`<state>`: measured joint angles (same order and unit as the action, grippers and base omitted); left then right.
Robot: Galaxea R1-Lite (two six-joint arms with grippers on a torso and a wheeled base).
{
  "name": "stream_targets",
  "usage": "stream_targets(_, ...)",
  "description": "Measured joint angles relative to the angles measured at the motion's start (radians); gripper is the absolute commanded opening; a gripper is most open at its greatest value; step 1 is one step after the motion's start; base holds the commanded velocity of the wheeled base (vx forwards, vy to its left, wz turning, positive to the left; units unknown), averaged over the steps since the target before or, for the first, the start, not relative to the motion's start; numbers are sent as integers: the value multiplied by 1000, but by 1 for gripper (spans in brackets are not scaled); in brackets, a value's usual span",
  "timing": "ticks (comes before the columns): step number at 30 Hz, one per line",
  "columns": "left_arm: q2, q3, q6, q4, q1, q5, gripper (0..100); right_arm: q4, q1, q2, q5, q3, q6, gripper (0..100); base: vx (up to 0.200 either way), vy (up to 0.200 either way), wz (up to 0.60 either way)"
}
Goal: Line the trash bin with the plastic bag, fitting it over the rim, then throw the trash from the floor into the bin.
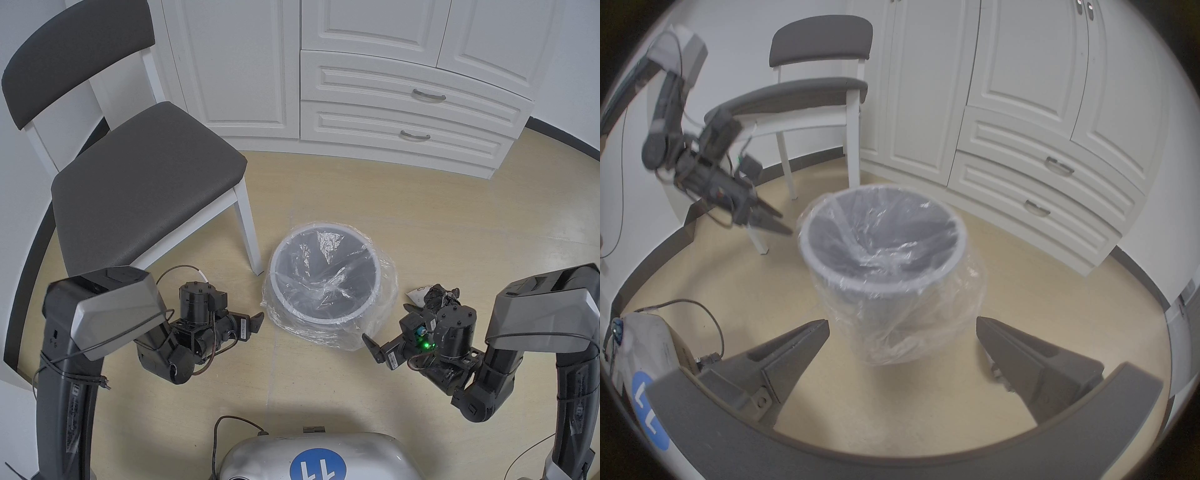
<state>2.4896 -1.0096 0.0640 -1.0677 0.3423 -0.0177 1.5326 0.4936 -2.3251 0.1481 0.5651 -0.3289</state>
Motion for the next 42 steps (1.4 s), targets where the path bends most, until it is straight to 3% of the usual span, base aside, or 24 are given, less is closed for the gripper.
stream_targets(8,162,-288,55,35,-5,-68,100,-30,-51,106,2,-9,-12,100,0,0,0)
stream_targets(10,215,-429,59,139,-13,-94,100,-39,-75,127,3,4,-17,100,0,0,0)
stream_targets(16,290,-634,41,285,-26,-118,100,-59,-109,144,3,27,-20,100,0,0,0)
stream_targets(24,433,-931,-51,569,-54,-138,100,-117,-184,157,3,90,-23,100,0,0,0)
stream_targets(29,486,-980,-63,568,-63,-140,100,-147,-222,158,0,131,-24,100,0,0,0)
stream_targets(35,502,-981,-53,377,-64,-156,100,-157,-247,164,-1,149,-24,100,0,0,0)
stream_targets(42,411,-803,-52,344,-62,-161,100,-161,-269,181,-3,154,-24,100,0,0,0)
